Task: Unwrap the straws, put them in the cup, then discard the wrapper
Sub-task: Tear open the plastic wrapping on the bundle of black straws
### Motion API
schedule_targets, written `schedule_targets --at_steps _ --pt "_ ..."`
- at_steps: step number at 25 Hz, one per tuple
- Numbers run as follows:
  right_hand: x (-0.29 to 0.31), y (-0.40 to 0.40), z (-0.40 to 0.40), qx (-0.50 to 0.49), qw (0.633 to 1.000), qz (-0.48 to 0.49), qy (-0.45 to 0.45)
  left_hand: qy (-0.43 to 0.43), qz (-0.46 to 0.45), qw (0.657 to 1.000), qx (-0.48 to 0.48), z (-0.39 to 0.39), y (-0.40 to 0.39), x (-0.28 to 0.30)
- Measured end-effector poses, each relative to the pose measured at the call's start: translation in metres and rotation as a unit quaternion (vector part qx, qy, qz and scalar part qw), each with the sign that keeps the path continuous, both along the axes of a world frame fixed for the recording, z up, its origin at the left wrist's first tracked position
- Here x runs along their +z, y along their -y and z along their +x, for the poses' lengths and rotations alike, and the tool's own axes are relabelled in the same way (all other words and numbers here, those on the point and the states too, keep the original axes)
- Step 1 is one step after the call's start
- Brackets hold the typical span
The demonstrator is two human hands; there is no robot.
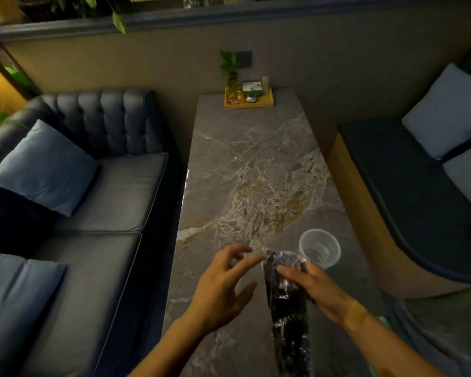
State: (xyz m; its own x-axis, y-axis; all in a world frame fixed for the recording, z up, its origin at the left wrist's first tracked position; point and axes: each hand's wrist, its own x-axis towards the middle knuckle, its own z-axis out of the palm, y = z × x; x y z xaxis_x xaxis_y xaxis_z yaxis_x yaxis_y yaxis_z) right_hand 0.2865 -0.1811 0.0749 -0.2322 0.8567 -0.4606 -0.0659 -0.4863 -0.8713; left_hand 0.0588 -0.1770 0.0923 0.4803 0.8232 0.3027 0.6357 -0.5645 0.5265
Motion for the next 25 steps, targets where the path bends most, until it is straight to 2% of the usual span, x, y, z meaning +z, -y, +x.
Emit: schedule_targets --at_steps 2,4,7,13,17,20,22,25 --pt "0.005 0.000 -0.003 0.028 1.000 0.011 0.007 -0.024 0.003 0.999 -0.043 0.003 -0.011 0.010" --pt "0.009 0.001 -0.005 0.043 0.999 0.013 -0.009 -0.011 0.003 0.998 -0.066 0.006 -0.018 0.013" --pt "0.012 0.009 0.000 0.082 0.994 0.010 -0.072 0.068 -0.036 0.996 -0.045 0.008 -0.021 0.009" --pt "0.013 0.013 0.000 0.095 0.995 0.040 -0.001 0.194 -0.153 0.969 0.021 0.019 -0.021 0.012" --pt "0.011 0.014 -0.001 0.129 0.991 0.029 0.004 0.303 -0.268 0.907 0.115 0.025 -0.032 0.024" --pt "0.009 0.014 -0.002 0.143 0.989 0.041 0.001 0.334 -0.338 0.864 0.165 0.026 -0.034 0.024" --pt "0.007 0.014 -0.003 0.143 0.989 0.041 -0.001 0.356 -0.381 0.836 0.171 0.025 -0.032 0.020" --pt "0.003 0.015 -0.002 0.110 0.993 0.032 -0.042 0.391 -0.489 0.772 0.110 0.023 -0.021 0.008"
